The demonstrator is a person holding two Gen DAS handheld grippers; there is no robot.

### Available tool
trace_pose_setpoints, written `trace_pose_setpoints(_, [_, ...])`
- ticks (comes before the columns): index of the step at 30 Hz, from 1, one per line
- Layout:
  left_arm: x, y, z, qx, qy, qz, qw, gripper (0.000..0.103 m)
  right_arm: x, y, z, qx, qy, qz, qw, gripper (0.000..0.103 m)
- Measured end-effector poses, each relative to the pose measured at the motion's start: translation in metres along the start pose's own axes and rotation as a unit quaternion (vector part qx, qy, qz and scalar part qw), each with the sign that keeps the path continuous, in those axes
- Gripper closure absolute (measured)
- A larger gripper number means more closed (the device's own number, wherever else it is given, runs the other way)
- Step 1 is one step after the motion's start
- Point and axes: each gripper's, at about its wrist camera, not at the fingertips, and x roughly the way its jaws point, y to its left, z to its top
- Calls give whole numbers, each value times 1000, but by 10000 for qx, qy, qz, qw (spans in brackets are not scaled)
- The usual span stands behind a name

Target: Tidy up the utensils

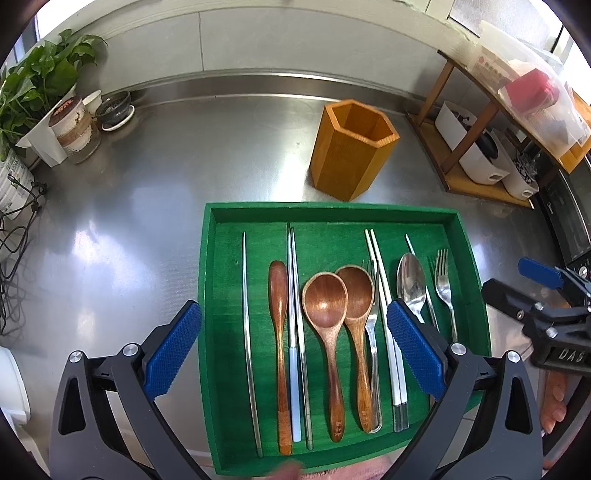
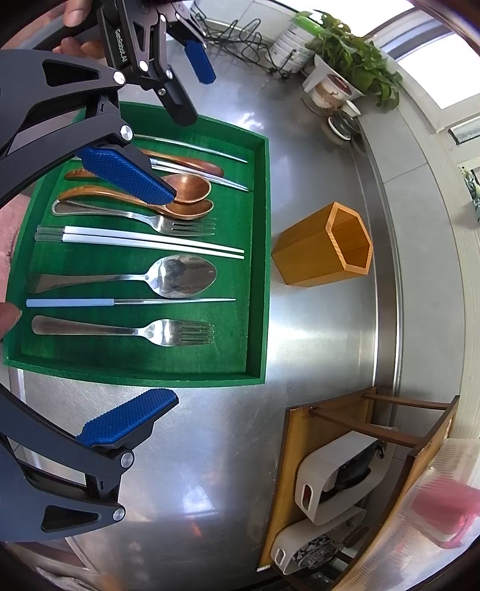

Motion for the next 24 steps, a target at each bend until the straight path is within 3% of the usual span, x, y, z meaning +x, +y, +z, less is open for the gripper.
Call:
trace_pose_setpoints(2, [4, 1, 0, 30, 135, 14, 9999, 20, 7, -7, 1, 100, 213, 120, 9997, 12])
trace_pose_setpoints(4, [10, 4, -1, -79, 279, -14, 9996, 24, 17, -13, 0, 196, 514, 137, 9984, 31])
trace_pose_setpoints(7, [17, 11, -3, -255, 507, -159, 9983, 29, 29, -18, -4, 212, 836, 322, 9958, 38])
trace_pose_setpoints(11, [27, 14, -6, -151, 799, -145, 9966, 35, 41, -19, -10, 98, 1109, 256, 9935, 45])
trace_pose_setpoints(16, [39, 12, -9, 105, 1118, 54, 9937, 41, 52, -19, -16, 87, 1455, 201, 9891, 66])
trace_pose_setpoints(18, [43, 12, -9, 125, 1202, -8, 9927, 45, 55, -20, -17, 92, 1529, 134, 9881, 70])
trace_pose_setpoints(24, [67, 21, -11, 140, 1630, 198, 9863, 70, 70, -26, -17, 207, 1766, 0, 9841, 76])
